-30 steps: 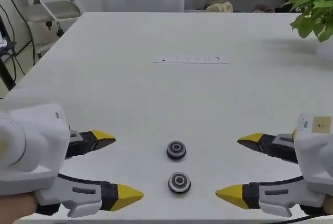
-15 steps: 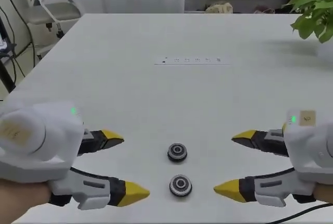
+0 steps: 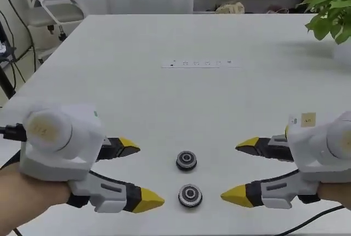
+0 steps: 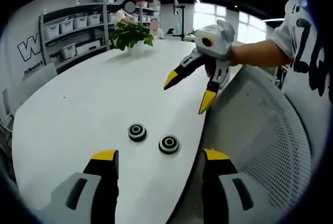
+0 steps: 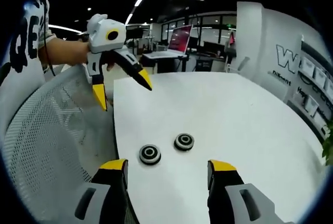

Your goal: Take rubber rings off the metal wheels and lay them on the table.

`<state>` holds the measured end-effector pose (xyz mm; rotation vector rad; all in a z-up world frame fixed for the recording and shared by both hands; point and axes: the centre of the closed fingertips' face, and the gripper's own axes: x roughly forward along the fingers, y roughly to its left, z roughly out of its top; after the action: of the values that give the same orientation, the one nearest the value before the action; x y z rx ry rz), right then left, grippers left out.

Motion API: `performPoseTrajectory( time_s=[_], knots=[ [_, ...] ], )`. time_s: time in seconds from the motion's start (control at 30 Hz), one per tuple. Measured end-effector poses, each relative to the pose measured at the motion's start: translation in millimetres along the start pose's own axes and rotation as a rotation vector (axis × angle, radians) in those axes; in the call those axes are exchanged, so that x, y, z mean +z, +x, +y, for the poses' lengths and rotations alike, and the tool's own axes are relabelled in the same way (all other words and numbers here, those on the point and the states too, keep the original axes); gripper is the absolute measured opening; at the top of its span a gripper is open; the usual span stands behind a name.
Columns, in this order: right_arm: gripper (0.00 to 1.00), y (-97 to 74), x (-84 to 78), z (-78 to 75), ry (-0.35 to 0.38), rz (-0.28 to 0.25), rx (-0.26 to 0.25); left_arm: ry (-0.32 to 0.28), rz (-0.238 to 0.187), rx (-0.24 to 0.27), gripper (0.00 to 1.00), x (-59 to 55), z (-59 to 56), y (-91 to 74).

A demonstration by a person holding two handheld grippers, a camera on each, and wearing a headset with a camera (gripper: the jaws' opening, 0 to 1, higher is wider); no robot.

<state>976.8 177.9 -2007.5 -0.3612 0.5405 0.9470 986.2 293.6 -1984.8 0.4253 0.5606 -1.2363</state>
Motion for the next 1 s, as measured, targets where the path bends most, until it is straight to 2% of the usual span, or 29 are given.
performPoseTrajectory(
  time_s=[0.27,0.63,0.8,1.0],
  knots=[
    [0.57,10.5,-5.0,4.1,-0.025,0.016,0.049,0.005,0.005,-0.035,0.59,4.3,-0.6,12.1],
    [0.52,22.4,-13.3,1.4,0.005,0.018,0.097,0.029,0.033,-0.086,0.54,4.3,-6.9,31.1],
    [0.5,25.6,-17.6,0.3,-0.009,0.033,0.107,0.035,0.043,-0.112,0.51,3.8,-11.1,39.9],
    [0.48,30.8,-23.8,-1.6,0.015,0.038,0.123,0.032,0.07,-0.141,0.49,-1.4,-15.9,52.0]
  ],
)
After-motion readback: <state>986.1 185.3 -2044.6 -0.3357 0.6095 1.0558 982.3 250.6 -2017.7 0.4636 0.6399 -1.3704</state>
